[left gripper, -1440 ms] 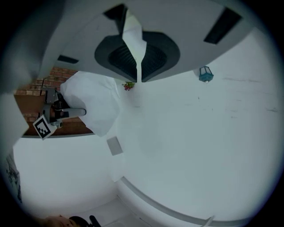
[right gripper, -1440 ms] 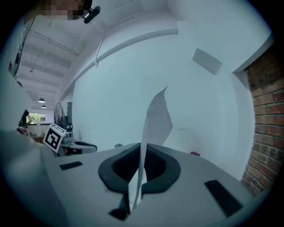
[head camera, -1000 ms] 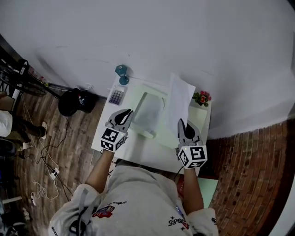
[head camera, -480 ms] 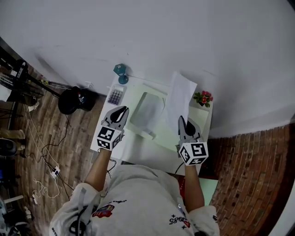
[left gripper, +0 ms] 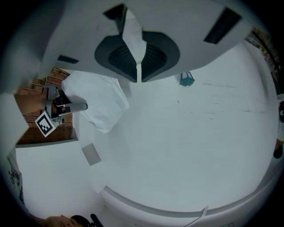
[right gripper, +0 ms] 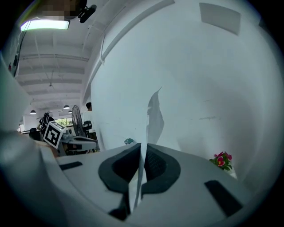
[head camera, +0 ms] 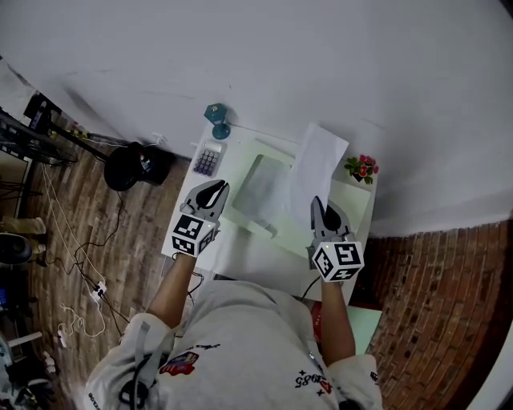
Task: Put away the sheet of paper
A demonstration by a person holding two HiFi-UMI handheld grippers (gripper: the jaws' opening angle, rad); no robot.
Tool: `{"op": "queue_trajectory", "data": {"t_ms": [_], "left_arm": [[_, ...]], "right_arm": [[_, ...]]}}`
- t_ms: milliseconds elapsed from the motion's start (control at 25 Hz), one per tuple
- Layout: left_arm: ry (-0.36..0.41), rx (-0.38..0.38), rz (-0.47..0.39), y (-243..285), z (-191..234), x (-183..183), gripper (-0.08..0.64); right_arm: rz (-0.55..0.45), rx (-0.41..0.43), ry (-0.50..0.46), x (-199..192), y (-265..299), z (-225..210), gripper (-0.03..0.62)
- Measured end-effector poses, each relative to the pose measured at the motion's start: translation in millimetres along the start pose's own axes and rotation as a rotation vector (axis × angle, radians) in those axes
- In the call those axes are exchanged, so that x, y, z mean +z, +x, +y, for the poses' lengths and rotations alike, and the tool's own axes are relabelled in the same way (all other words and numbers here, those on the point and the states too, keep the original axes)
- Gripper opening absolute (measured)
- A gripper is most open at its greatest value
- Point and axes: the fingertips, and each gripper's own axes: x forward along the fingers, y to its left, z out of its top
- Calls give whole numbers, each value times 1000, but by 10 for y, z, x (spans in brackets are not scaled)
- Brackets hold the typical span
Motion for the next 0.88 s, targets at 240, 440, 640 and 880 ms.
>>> {"op": "queue_trajectory", "data": {"t_ms": [240,440,640,880], "left_arm": [[-6,15,13,-99,97,-54,44],[0,26,16,-171,193,-107,44],[-17,30,36,-247,218,-188,44],[-26,18,53,-244,186,-263,44]], "right_arm": [[42,67,29,-164,274,219,-3],[62,98,62,-319,453,324,-3],[136,43,296,-837,562,41,-3],[352,-7,438,-1852,621,-276,-3]]}}
